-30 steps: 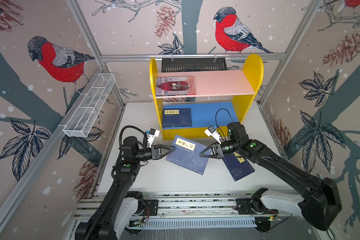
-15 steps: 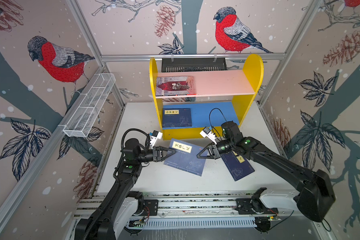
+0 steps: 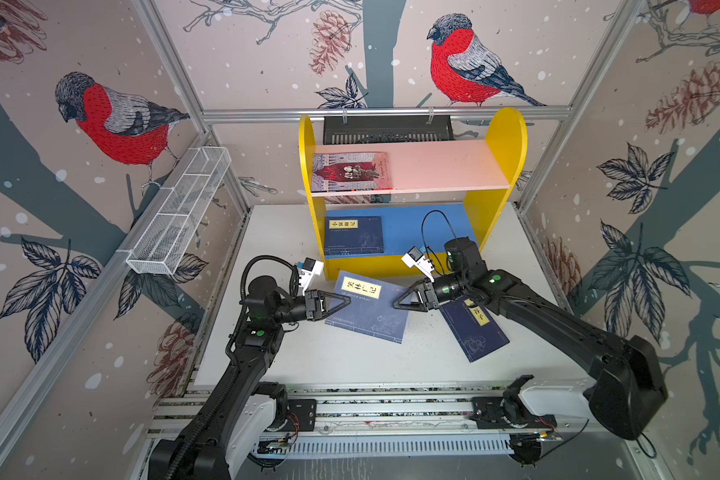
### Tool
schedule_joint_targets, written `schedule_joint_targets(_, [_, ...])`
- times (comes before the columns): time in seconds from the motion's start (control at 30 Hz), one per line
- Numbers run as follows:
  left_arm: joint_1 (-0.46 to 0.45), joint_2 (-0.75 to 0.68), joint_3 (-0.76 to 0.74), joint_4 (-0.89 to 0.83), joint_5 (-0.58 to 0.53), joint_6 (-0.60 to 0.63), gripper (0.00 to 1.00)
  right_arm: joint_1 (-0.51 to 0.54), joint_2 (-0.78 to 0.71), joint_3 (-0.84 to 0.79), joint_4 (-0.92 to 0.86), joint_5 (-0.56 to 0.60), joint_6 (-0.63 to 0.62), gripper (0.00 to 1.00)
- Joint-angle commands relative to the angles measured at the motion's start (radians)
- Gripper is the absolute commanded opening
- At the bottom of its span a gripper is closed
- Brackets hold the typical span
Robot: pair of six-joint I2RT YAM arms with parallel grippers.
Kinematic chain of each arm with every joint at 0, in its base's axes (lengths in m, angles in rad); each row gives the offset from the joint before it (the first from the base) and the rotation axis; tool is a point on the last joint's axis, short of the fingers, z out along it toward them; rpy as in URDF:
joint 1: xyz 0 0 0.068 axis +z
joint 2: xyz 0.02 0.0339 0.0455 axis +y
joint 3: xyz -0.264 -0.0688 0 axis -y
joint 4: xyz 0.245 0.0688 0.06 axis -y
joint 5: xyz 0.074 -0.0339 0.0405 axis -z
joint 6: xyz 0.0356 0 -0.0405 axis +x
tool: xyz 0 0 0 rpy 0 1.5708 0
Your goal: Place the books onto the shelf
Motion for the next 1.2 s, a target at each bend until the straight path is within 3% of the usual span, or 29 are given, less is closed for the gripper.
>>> schedule_joint_targets(0.0, [0.009, 0.022, 0.048, -0.003, -0.016, 0.031, 0.00, -0.042, -0.061, -0.071, 0.164, 0.023, 0.130, 0.56])
schedule_joint_targets(0.27, [0.020, 0.082, 0.093, 0.126, -0.013, -0.096, 0.00, -0.052, -0.169, -0.306, 0.611, 0.115, 0.451, 0.61])
schedule_joint_targets(0.5, [0.035, 0.107, 0.076, 0.325, -0.017, -0.259, 0.00, -0.029, -0.178, -0.383, 0.755, 0.228, 0.565, 0.64])
schedule_joint_targets(0.87, [0.046, 0.111, 0.055, 0.359, -0.039, -0.268, 0.00, 0.075, -0.134, -0.408, 0.972, 0.320, 0.693, 0.64])
schedule_joint_targets(1.0, [0.048, 0.108, 0.053, 0.359, -0.044, -0.267, 0.00, 0.093, -0.113, -0.405, 0.996, 0.333, 0.705, 0.61])
schedule_joint_targets(1.17, [0.063, 0.092, 0.034, 0.357, -0.060, -0.265, 0.00, 0.095, -0.100, -0.405, 1.023, 0.343, 0.715, 0.44])
